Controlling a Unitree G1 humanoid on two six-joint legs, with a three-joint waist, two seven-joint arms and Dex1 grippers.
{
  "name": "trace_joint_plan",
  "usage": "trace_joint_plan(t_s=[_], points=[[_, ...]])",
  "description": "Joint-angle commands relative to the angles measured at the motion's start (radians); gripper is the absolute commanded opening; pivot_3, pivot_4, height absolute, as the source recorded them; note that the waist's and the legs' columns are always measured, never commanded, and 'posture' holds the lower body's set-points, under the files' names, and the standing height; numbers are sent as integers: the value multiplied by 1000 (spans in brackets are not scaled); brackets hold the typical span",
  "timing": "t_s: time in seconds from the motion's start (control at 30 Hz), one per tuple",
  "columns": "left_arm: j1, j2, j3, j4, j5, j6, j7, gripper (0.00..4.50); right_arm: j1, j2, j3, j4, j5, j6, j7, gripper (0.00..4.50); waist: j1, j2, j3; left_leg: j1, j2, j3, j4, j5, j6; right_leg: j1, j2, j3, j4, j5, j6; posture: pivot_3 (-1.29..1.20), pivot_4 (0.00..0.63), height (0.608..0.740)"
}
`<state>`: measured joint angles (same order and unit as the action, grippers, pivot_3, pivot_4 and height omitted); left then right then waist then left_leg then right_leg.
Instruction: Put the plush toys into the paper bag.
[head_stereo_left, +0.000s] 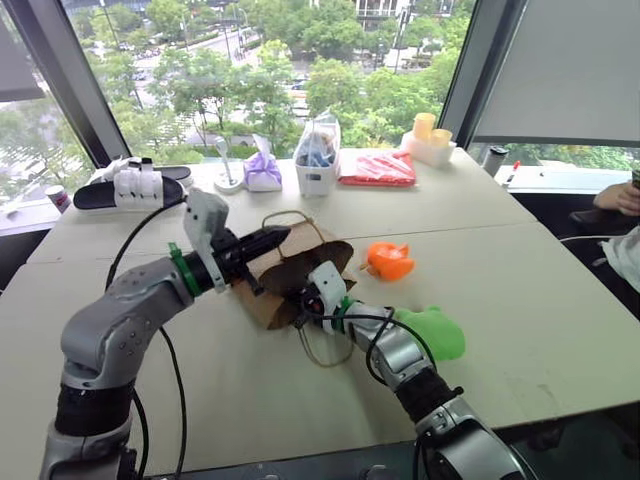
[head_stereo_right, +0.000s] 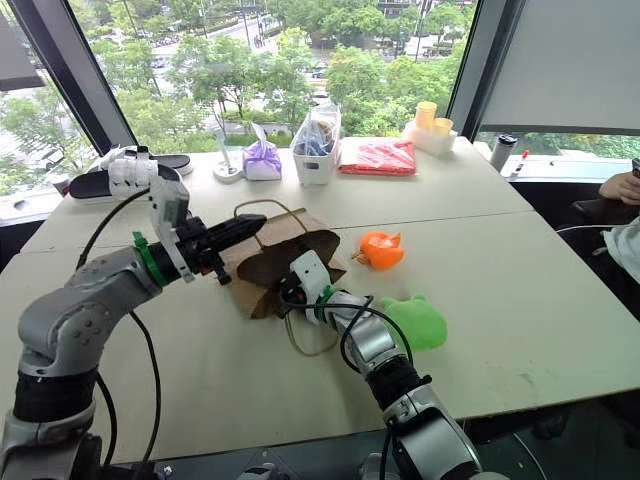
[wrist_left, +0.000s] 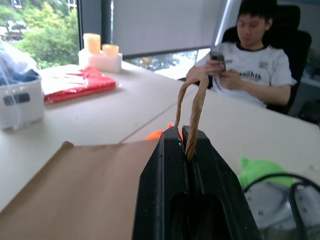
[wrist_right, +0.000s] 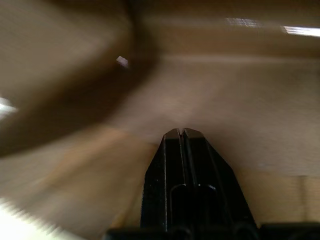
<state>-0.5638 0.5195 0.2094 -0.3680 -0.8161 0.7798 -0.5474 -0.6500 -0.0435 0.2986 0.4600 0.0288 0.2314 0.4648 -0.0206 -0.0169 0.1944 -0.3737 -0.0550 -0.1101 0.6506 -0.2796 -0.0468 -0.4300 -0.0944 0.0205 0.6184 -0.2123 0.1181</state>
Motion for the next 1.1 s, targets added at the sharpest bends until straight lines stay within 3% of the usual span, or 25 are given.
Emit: trace_joint_plan(t_s=[0.03,0.27,0.5,0.67,0.83,0.93,0.97,1.0,1.1], points=[[-83,8,76,-28,-67,6,58,42,-12,7,22,-3,-50,-42,-10,0,-1,0,0,0,0,0,0,0,-1,0,0,0,0,0,0,0,150,740],[-177,25,109,1,-108,2,108,42,17,-6,11,-25,-65,-30,11,0,-4,0,0,0,0,0,-1,1,-1,0,1,0,1,0,0,0,150,740],[66,-43,6,-96,-50,-39,100,42,55,-23,-12,-135,-49,41,20,0,-4,2,-1,1,0,1,-1,1,-2,0,1,2,0,0,0,0,150,740],[143,-38,-44,-113,6,-86,56,42,82,-52,-36,-288,-14,140,55,0,2,2,-1,0,0,0,-1,1,-2,-1,1,1,1,0,0,0,150,740],[181,-34,-58,-108,28,-104,21,42,155,-207,-82,-624,90,329,196,0,6,2,-1,0,0,0,-1,1,-2,0,1,1,0,0,0,0,150,740],[203,-20,-50,-113,23,-99,6,0,216,-354,-172,-837,225,498,288,1021,8,2,-1,-1,0,0,-1,1,-1,1,1,0,-2,0,0,0,150,740],[205,-17,-52,-113,22,-98,4,0,234,-397,-208,-883,258,528,308,1134,7,2,-1,-1,0,0,-1,1,-1,1,1,0,-2,0,0,0,150,740],[207,-15,-55,-113,20,-98,2,0,245,-433,-243,-912,284,549,322,1812,8,2,-1,-1,0,0,-1,1,-1,1,1,0,-2,0,0,0,150,740],[211,-9,-61,-113,21,-97,-3,0,267,-526,-342,-955,343,598,338,3220,4,2,-1,0,1,0,-1,0,-1,2,1,0,-3,0,0,0,150,740]])
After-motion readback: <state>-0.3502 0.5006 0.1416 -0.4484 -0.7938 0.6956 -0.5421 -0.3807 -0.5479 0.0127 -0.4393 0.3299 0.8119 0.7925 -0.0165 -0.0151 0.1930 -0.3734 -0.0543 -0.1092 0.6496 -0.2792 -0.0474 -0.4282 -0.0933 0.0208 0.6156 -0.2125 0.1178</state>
